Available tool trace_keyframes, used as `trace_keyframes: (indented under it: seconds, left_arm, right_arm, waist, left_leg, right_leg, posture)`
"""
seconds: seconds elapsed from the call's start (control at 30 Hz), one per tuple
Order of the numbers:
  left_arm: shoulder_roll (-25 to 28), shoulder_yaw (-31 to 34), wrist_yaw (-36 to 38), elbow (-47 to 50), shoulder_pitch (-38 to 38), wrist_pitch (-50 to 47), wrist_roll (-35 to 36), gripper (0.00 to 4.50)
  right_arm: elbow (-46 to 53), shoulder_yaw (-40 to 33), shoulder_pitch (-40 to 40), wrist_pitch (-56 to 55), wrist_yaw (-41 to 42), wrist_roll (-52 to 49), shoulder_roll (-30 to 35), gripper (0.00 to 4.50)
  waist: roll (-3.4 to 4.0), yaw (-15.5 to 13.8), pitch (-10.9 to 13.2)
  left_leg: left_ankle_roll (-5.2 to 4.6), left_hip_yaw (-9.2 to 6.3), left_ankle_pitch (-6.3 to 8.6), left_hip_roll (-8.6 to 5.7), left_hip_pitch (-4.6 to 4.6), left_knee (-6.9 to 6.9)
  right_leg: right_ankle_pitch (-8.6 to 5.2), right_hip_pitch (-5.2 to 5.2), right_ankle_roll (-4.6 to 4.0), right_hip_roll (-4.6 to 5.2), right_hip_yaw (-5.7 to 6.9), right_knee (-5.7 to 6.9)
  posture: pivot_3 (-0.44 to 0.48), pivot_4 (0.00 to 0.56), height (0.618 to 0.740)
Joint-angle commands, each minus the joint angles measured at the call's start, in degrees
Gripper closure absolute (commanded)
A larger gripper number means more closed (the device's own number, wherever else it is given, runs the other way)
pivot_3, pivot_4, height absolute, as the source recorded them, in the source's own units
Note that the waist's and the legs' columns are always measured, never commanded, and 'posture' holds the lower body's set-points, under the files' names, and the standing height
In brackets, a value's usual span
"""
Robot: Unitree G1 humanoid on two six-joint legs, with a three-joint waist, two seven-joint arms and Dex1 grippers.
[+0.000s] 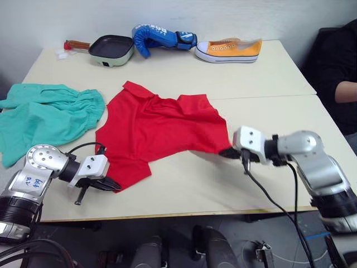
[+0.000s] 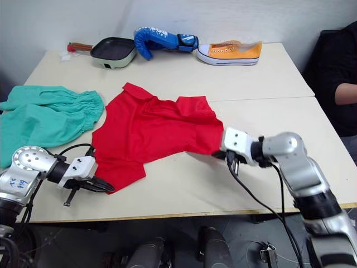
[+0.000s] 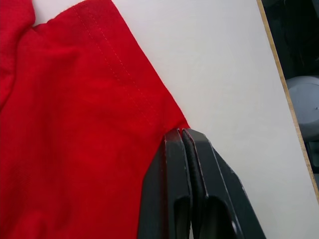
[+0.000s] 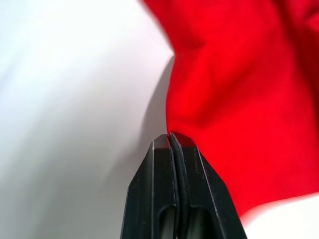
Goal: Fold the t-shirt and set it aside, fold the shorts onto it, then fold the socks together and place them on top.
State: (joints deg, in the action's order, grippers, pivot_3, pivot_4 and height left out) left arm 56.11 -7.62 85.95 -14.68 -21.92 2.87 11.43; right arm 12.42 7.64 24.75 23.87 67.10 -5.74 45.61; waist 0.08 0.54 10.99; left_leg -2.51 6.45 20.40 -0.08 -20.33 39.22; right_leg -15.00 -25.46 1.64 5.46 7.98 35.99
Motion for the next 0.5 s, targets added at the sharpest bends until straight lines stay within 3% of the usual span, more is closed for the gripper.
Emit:
trace_keyframes:
  seconds: [0.03, 0.23, 0.37, 0.5]
  left_arm:
    - [0.26, 0.0, 1.86, -0.66, 0.17, -0.09, -0.04, 4.5]
    - [0.85, 0.02, 2.38, -1.03, 0.52, -0.16, 0.02, 4.5]
    - [1.33, 0.23, 2.71, -0.95, 0.54, -0.1, 0.19, 4.5]
    - [1.49, 0.21, 2.82, -1.35, 0.12, 0.16, 0.16, 4.5]
  right_arm:
    - [5.84, -3.2, -5.45, -0.31, -4.23, 0.35, 1.3, 4.48]
    - [5.24, -4.99, -10.17, -3.81, -12.39, 3.58, 0.47, 4.48]
    - [4.99, -6.02, -11.64, -5.54, -12.56, 2.71, 1.83, 3.66]
    - [5.28, -7.39, -13.29, -7.38, -11.81, 2.57, 3.86, 2.3]
  waist:
    - [-0.01, -0.15, 0.0]
    - [-0.01, -0.36, 0.0]
    - [-0.02, -0.43, -0.01]
    - [-0.02, -0.47, -0.01]
  left_leg:
    - [0.0, 0.06, 0.0, 0.0, 0.02, 0.0]
    - [0.02, 0.14, 0.01, -0.01, 0.1, 0.0]
    - [0.02, 0.15, 0.01, -0.01, 0.1, 0.0]
    - [0.02, 0.15, 0.01, -0.01, 0.1, 0.0]
  right_leg:
    - [0.0, 0.0, 0.0, 0.0, -0.03, -0.03]
    - [0.0, -0.01, 0.0, 0.0, -0.12, -0.04]
    - [0.0, -0.01, 0.0, 0.0, -0.13, -0.04]
    - [0.0, -0.01, 0.0, -0.01, -0.13, -0.05]
  posture:
    - [0.0, 0.15, 0.74]
    - [0.0, 0.15, 0.74]
    - [0.0, 0.15, 0.74]
    - [0.0, 0.15, 0.74]
